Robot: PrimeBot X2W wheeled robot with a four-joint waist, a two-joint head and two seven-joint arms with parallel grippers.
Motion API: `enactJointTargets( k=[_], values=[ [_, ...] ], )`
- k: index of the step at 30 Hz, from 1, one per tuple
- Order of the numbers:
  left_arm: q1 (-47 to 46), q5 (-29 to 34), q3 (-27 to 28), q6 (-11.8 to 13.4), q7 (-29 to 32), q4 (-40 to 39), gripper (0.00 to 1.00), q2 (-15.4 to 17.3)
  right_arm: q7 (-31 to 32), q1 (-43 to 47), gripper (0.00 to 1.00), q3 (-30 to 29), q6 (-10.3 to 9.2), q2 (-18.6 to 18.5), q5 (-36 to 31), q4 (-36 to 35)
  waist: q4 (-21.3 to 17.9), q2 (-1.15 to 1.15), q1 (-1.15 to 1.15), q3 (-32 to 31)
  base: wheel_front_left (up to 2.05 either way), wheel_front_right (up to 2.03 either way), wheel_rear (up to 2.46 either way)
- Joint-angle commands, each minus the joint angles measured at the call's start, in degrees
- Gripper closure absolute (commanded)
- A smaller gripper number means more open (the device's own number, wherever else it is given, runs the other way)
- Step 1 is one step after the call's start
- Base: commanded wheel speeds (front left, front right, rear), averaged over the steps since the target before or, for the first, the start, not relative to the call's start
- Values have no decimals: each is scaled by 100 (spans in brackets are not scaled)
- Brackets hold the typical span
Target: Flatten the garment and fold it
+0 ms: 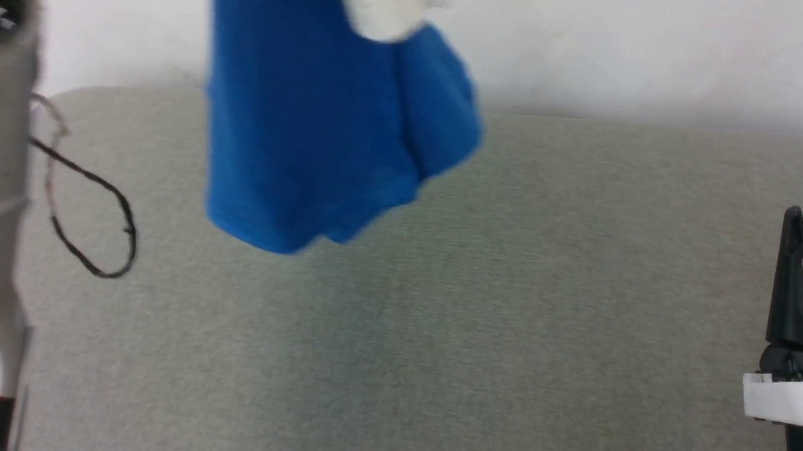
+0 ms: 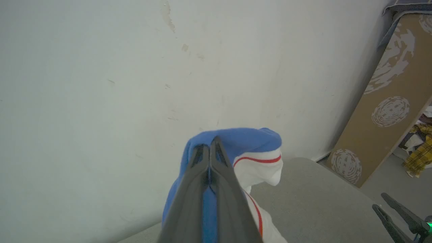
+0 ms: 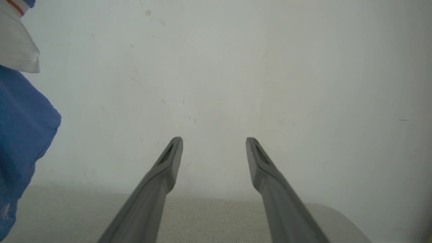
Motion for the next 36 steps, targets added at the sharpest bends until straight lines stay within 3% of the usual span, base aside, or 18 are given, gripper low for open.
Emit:
enactJointTargets(
  k=[1,9,14,20,26,27,28,32,36],
  values=[
    [68,4,-58,40,37,-84,100,-58,-38,20,0,-14,-5,14,23,18,-227,0,0,17,0,0,0],
    [1195,-1,-602,354,7,-806,100,-462,-120,47,0,-45,-5,15,122,129,-788,0,0,69,0,0,0],
    [2426,307,-1129,436,-514,-1032,100,-615,-166,109,0,-64,-5,15,188,167,-1025,0,0,158,0,0,0],
    [4053,854,-1873,586,-1239,-483,100,-587,-205,89,0,11,-5,15,225,196,-1240,0,0,329,0,0,0],
    [4881,877,-2117,685,-1860,370,100,-857,-224,82,0,53,-5,15,231,238,-1306,0,0,439,0,0,0],
    [4895,904,-2130,649,-2000,439,80,-902,-220,89,0,51,-5,15,226,244,-1290,0,0,443,0,0,0],
    [4897,893,-2089,635,-2164,477,0,-971,-220,95,0,41,-5,15,220,248,-1265,0,0,434,0,0,0],
    [4783,844,-1853,569,-2687,284,0,-1119,-186,141,0,-2,-5,15,174,256,-1120,0,0,295,0,0,0],
    [4839,693,-1416,652,-3058,-440,0,-1051,-141,194,0,-2,-5,15,162,236,-987,0,0,132,0,0,0]
  ],
)
